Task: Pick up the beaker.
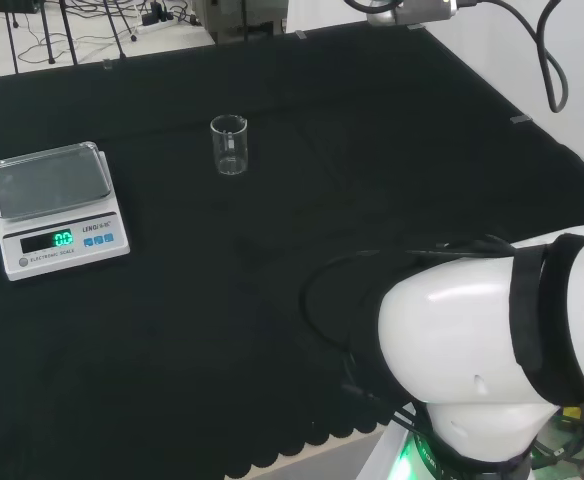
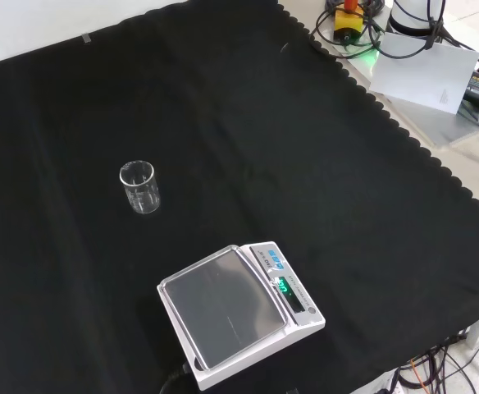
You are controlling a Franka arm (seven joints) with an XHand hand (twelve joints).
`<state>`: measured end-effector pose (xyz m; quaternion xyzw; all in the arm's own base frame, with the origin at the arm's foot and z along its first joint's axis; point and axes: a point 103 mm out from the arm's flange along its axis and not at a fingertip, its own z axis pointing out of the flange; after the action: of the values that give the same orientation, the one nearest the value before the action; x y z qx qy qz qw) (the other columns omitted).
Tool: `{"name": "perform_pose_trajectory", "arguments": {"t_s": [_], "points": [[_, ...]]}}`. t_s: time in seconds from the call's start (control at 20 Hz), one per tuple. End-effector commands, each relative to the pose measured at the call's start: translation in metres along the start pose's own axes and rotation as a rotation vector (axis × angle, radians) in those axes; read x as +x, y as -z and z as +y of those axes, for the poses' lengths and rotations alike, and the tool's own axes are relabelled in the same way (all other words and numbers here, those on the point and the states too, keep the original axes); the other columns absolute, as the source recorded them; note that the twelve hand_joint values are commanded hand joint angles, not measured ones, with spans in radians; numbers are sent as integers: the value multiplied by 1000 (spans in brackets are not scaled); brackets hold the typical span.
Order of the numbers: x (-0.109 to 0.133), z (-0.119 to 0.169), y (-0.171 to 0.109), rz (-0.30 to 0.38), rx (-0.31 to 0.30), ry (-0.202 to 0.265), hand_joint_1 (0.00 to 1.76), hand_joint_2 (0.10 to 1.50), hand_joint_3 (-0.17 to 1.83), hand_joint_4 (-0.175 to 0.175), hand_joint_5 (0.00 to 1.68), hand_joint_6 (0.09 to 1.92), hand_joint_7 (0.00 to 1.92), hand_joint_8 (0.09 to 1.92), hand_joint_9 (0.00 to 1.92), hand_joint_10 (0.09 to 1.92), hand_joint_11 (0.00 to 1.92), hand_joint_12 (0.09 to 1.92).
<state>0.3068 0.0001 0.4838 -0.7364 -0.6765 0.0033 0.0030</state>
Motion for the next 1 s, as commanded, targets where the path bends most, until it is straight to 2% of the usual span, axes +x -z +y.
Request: {"name": "perform_pose_trajectory", "arguments": {"t_s": [0.05, 0.25, 0.4, 0.6, 0.8, 0.9, 1.0], "points": [[11, 3, -1, -11, -6, -1, 606, 639, 388, 9, 108, 87, 81, 776, 152, 867, 31, 1179], [16, 5, -2, -10, 1, 0, 580, 673, 346, 8, 132, 87, 91, 728, 105, 872, 1, 1075], [9, 5, -3, -11, 2, 4, 579, 677, 340, 8, 134, 87, 93, 724, 103, 873, 0, 1070], [16, 8, -5, -15, 10, 5, 579, 679, 336, 8, 135, 87, 94, 722, 103, 873, 0, 1070], [4, 14, -11, -12, 15, 9, 579, 681, 332, 8, 136, 87, 95, 721, 103, 873, 0, 1071], [15, 18, -13, -17, 16, 8, 579, 682, 330, 8, 136, 87, 95, 720, 104, 873, 0, 1071], [11, 23, -18, -13, 21, 14, 579, 683, 328, 8, 135, 87, 94, 719, 104, 873, 0, 1072]]}}
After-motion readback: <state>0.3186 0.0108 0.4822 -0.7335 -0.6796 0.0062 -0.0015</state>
